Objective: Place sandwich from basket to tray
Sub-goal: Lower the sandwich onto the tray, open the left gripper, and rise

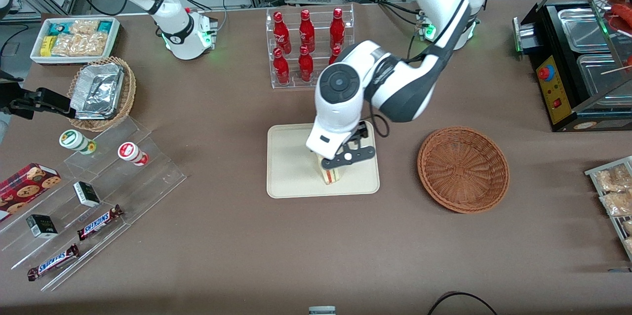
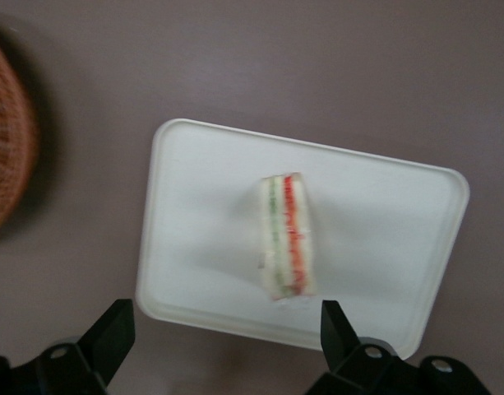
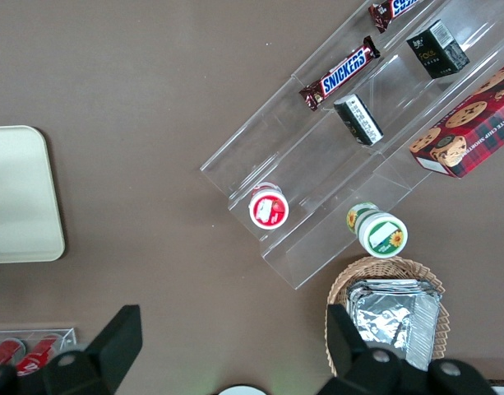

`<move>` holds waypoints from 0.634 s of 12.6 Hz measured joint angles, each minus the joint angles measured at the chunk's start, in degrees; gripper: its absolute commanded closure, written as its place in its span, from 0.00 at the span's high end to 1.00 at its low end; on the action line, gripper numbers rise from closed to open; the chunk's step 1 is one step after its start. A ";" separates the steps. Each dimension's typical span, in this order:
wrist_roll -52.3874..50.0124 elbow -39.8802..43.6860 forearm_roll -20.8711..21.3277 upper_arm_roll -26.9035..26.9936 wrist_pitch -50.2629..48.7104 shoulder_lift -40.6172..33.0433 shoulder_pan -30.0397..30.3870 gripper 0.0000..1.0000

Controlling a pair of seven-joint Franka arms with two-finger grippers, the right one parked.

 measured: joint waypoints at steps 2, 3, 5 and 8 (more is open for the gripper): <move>6.14 -2.90 0.03 0.20 -3.35 -3.14 4.40 1.00; 11.29 -4.67 -0.41 0.24 -3.95 -4.91 7.49 1.00; 21.39 -8.42 -1.81 0.32 -5.27 -9.28 14.12 1.00; 33.94 -14.39 -2.17 0.34 -5.81 -16.35 21.19 1.00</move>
